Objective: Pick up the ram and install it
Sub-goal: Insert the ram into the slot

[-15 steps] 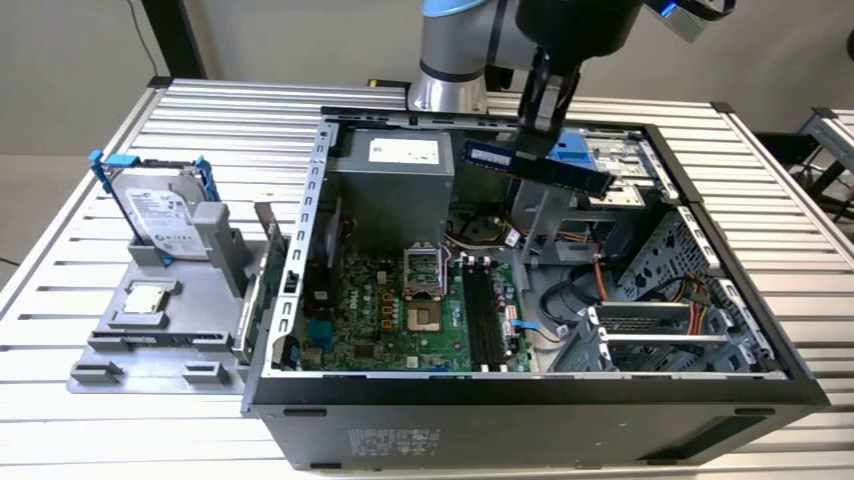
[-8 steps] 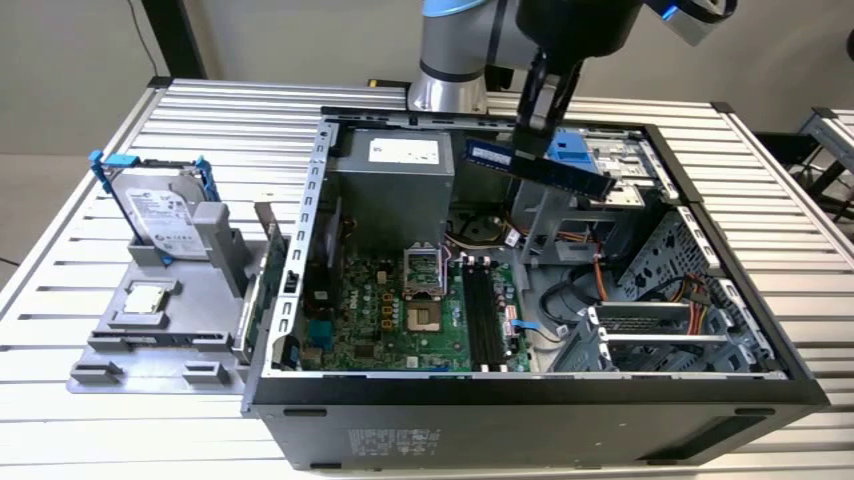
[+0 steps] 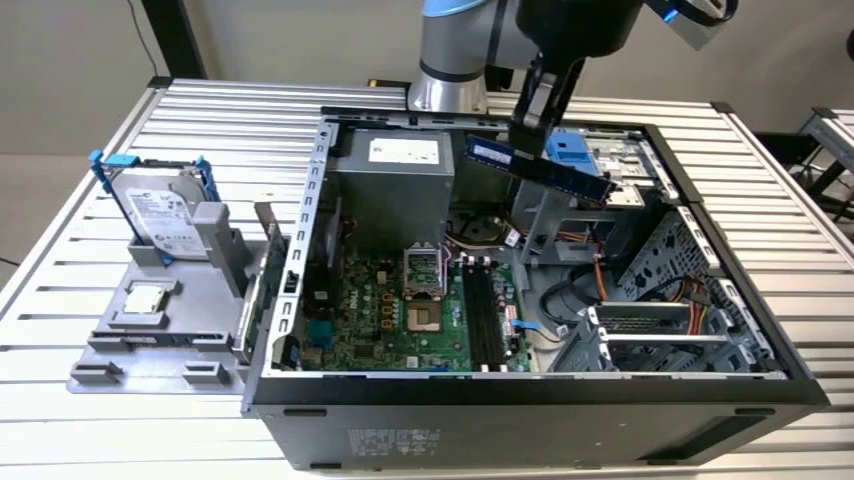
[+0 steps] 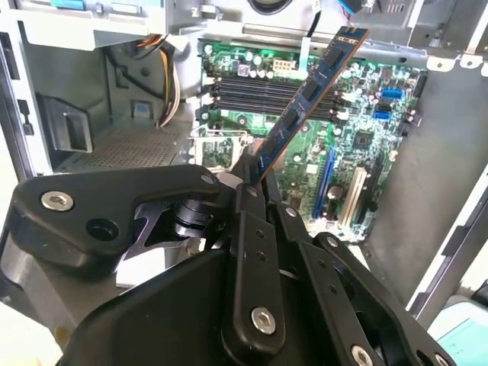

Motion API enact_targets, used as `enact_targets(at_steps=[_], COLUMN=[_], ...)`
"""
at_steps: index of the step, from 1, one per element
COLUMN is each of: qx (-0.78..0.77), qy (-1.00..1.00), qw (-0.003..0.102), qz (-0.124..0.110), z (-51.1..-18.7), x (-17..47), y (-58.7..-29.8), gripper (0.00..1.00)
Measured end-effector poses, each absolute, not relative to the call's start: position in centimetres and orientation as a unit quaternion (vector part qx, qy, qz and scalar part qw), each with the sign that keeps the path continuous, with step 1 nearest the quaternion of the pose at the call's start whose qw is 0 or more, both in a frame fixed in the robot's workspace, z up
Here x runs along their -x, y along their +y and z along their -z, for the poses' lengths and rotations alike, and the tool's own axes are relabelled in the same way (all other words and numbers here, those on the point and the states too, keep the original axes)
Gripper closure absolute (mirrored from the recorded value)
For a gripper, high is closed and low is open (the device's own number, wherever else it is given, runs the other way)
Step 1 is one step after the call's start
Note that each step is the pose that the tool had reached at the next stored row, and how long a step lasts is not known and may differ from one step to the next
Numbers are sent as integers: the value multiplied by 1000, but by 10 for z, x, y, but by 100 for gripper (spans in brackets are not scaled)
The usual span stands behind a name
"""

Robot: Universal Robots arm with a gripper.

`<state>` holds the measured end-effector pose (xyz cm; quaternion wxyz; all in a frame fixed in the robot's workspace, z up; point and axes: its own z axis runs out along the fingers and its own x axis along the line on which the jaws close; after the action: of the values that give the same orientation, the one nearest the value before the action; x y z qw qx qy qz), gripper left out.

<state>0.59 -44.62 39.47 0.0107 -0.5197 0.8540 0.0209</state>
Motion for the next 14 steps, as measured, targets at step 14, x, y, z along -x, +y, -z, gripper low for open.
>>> enact_targets(at_steps=[14], qx=[470], qy=[883], qw=[12], qz=[-20], z=[-395], x=[-6], y=[-446], gripper=[100])
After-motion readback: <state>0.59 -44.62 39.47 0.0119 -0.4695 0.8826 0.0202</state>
